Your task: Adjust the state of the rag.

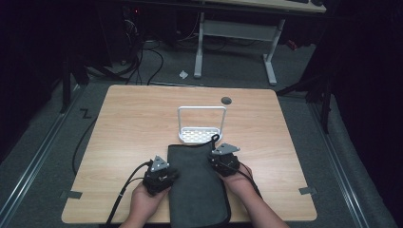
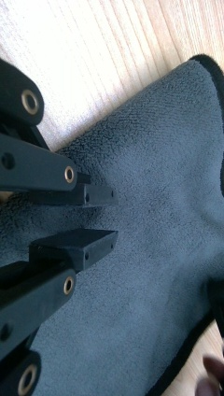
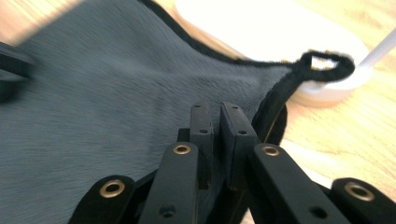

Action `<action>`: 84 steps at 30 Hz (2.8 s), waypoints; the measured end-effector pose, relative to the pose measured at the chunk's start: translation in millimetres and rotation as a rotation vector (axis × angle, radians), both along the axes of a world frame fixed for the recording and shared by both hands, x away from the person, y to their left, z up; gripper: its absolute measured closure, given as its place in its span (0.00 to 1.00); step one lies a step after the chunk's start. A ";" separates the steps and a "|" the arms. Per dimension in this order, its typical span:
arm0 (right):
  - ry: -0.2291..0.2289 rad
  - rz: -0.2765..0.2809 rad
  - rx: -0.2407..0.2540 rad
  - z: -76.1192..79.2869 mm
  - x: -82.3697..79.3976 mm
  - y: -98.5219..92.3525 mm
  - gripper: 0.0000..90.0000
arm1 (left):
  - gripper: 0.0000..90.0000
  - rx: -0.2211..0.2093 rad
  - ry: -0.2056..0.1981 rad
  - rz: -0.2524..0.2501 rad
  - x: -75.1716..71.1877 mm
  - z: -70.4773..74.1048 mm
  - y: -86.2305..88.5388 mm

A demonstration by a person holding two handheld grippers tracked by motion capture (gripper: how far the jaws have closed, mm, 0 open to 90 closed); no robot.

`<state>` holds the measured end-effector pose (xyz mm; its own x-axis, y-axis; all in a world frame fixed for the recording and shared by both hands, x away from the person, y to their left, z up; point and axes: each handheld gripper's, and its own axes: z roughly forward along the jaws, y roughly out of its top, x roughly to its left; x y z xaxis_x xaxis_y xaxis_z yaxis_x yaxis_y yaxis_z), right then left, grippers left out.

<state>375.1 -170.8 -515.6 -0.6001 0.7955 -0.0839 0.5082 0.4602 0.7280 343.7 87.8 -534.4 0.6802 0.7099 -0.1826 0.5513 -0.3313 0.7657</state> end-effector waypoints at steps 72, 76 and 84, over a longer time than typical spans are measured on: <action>0.061 -0.122 0.102 -17.2 -16.5 -27.4 0.61 | 0.85 -0.121 0.102 0.077 48.6 -5.7 -7.9; 0.058 -0.103 0.120 -17.8 -21.4 -25.4 0.76 | 0.85 -0.118 0.098 0.076 47.8 -5.7 -8.2; 0.067 -0.074 0.139 -17.6 -21.8 -24.7 0.86 | 0.86 -0.116 0.091 0.074 46.6 -5.3 -8.0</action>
<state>353.3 -195.5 -533.2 -0.5399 0.8389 0.0682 0.5862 0.3167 0.7457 390.3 79.8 -539.8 0.6039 0.7279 -0.3247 0.6396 -0.1996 0.7423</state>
